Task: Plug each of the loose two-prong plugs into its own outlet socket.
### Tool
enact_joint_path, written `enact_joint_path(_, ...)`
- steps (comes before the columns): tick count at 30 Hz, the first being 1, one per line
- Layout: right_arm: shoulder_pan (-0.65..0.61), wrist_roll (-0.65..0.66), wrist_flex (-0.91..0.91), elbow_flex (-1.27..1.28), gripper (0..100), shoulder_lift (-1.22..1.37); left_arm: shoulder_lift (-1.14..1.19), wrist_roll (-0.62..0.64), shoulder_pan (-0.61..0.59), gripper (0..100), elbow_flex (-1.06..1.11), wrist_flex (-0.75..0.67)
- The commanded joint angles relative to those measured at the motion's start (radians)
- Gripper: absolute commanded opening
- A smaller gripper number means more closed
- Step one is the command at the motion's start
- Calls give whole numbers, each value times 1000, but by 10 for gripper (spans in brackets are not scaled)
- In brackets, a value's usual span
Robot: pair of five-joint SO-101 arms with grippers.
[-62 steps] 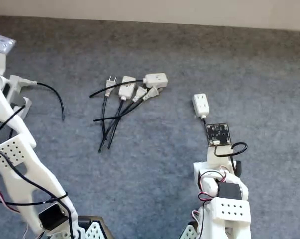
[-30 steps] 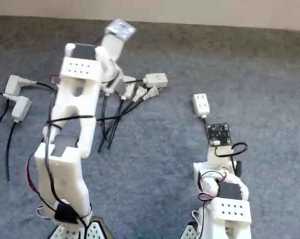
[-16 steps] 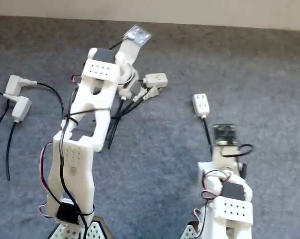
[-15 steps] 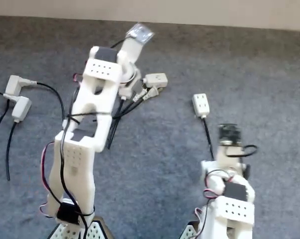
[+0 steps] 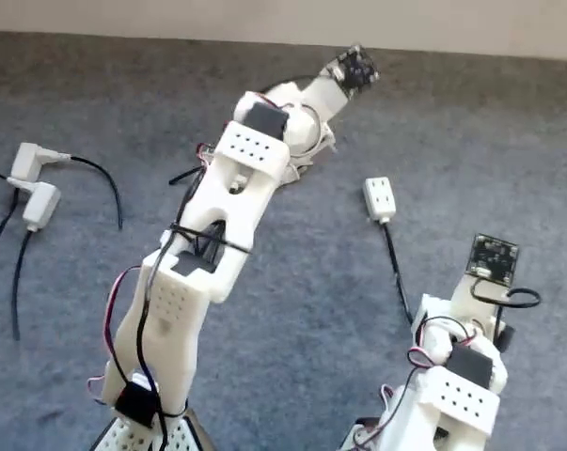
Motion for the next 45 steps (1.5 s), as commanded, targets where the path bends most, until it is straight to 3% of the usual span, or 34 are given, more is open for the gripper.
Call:
enact_joint_path(1,-51,28,-1,-5,393,-15,-13,-43,35,274,1,92)
enact_joint_path(4,-71,54,-1,-7,393,-8,-24,-38,-41,274,-41,253)
enact_joint_path(10,-87,61,56,-202,393,56,-36,58,-329,274,-137,400)
enact_joint_path(15,-143,71,128,-615,392,433,-28,118,-521,274,-206,575)
enact_joint_path(18,-191,140,176,-869,359,757,-28,115,-628,274,-208,632)
enact_joint_path(24,-328,144,280,-1432,201,1382,-25,112,-831,274,-208,634)
enact_joint_path(28,-415,186,493,-1885,199,1685,-15,100,-920,274,-206,634)
enact_joint_path(32,-449,216,662,-2327,199,1920,68,-20,-957,274,-208,634)
enact_joint_path(35,-466,253,737,-2598,200,2094,153,-37,-980,274,-214,618)
enact_joint_path(40,-475,284,792,-2879,200,2338,234,-37,-1029,274,-214,502)
enact_joint_path(45,-466,278,894,-2918,200,2414,255,-37,-1050,274,-214,465)
